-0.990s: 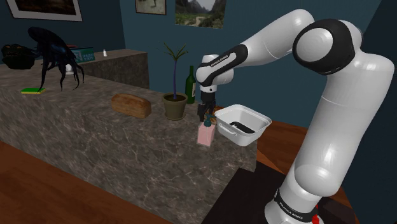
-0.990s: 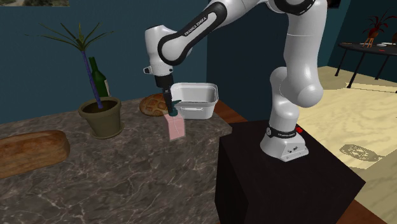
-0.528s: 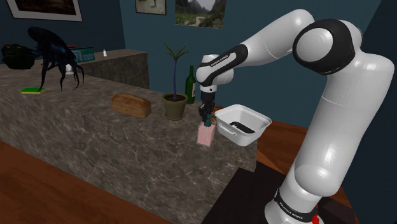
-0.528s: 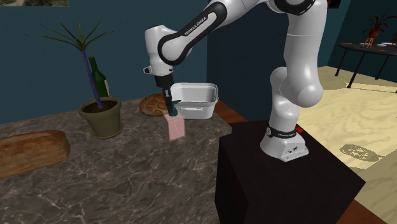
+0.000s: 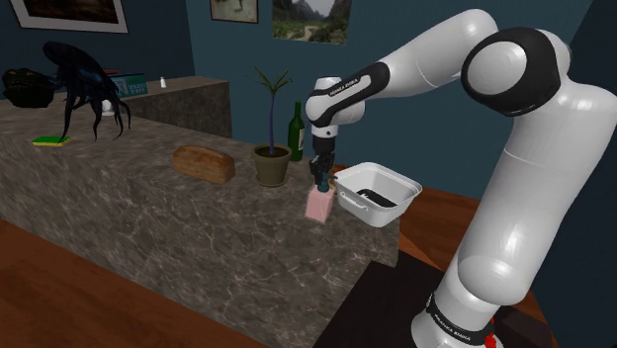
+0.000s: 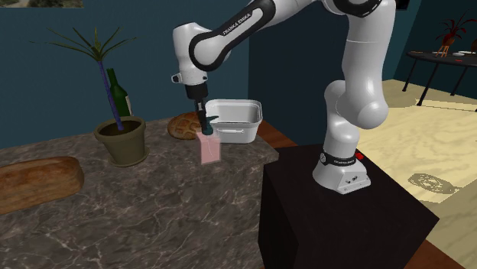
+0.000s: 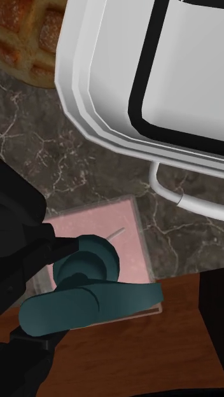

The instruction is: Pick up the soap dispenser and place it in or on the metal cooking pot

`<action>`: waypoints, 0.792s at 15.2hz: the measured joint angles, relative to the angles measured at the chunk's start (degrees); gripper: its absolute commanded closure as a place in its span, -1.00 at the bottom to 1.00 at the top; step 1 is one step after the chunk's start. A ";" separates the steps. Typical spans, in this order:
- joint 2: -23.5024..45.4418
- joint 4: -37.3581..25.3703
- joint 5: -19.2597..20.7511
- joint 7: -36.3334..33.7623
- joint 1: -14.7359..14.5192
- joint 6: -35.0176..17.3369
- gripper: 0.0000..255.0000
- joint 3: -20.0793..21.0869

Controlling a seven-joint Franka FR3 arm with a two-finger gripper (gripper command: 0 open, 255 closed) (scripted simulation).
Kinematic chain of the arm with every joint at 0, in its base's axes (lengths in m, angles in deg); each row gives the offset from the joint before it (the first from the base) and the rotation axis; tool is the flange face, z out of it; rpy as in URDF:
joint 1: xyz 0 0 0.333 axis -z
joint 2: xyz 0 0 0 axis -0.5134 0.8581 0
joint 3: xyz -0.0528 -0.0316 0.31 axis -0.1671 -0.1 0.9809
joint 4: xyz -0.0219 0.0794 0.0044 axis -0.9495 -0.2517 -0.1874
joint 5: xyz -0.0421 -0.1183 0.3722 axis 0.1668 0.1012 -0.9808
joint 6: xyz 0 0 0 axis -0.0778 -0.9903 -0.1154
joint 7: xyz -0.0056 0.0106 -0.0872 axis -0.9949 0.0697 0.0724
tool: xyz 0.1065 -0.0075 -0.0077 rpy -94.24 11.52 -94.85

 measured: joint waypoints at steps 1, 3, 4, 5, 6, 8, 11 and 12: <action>-0.37 -0.27 0.10 -0.15 -0.04 0.64 1.00 0.03; -0.99 -1.16 0.28 -0.37 -0.08 2.10 1.00 0.06; -1.19 -1.84 0.35 -0.42 -0.07 2.97 1.00 0.04; -1.35 -2.15 0.41 -0.33 -0.01 3.44 1.00 -0.02; -1.83 -2.70 0.54 -0.43 -0.01 4.46 1.00 -0.03; -2.55 -3.39 0.72 -0.67 -0.06 5.84 1.00 0.02; -3.40 -4.75 0.94 -0.86 -0.07 8.04 1.00 0.03; -3.59 -5.28 1.00 -0.88 -0.06 8.75 1.00 0.02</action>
